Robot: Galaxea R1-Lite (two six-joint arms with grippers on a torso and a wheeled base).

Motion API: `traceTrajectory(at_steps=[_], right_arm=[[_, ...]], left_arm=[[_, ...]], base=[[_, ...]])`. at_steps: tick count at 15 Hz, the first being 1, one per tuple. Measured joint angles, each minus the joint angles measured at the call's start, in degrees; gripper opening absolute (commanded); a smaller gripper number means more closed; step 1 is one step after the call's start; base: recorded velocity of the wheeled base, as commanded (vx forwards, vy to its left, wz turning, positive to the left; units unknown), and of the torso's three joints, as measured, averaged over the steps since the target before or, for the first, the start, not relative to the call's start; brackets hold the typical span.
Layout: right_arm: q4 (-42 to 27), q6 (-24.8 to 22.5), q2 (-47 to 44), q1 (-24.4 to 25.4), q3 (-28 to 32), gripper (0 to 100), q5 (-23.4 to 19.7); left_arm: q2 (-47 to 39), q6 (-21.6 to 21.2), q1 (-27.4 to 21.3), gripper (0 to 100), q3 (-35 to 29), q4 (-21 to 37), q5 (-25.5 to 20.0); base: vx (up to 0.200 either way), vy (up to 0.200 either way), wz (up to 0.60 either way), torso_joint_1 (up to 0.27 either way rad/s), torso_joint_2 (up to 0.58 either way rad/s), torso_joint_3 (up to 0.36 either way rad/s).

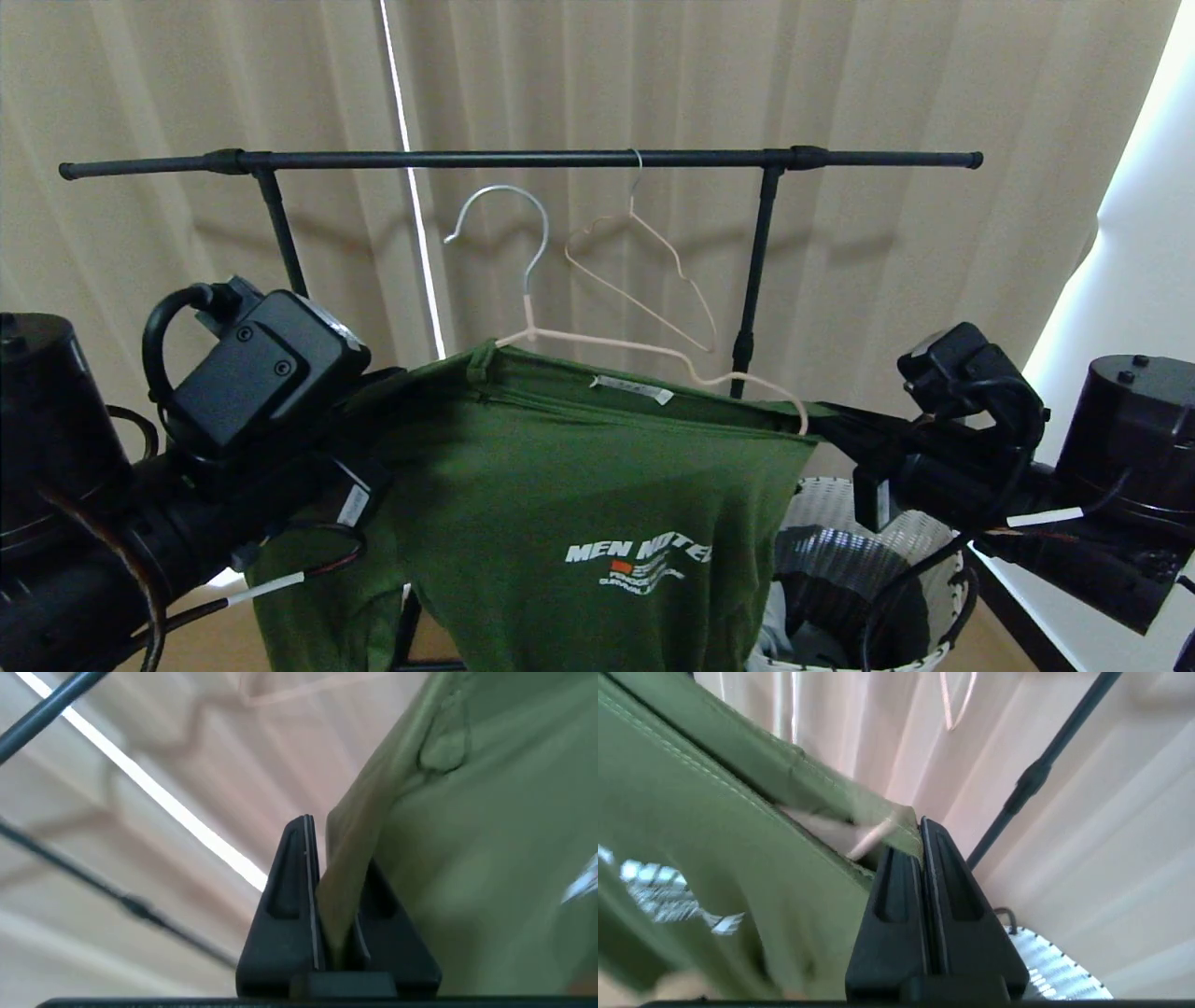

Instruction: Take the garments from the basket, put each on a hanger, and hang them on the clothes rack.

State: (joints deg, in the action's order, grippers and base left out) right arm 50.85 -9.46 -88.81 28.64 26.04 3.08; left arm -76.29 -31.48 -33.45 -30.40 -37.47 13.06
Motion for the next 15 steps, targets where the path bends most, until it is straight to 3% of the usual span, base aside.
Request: traceTrajectory(at_steps=[6, 7, 11, 15], right_arm=[[-0.3, -0.1, 1.3, -0.2, 1.0, 0, -0.2], [-0.6, -0.2, 1.8, 0.0, 0.9, 100, -0.2], [-0.8, -2.9, 3.9, 1.8, 0.0, 100, -0.3], [-0.8, -3.0, 4.8, 6.2, -0.4, 100, -2.2]], left_arm=[[-0.1, -2.8, 3.2, 0, 2.5, -0.1, 0.1], [-0.5, -2.7, 3.2, 0, 2.4, 0.0, 0.2], [-2.8, -1.3, 3.2, 0, 0.7, -0.9, 0.6], [-6.4, 1.6, 2.7, 0, -1.0, -6.9, 0.9]], base=[[0.0, 0.0, 0.0, 0.0, 0.0, 0.0], [0.0, 0.0, 0.0, 0.0, 0.0, 0.0], [0.0, 0.0, 0.0, 0.0, 0.0, 0.0], [0.0, 0.0, 0.0, 0.0, 0.0, 0.0]])
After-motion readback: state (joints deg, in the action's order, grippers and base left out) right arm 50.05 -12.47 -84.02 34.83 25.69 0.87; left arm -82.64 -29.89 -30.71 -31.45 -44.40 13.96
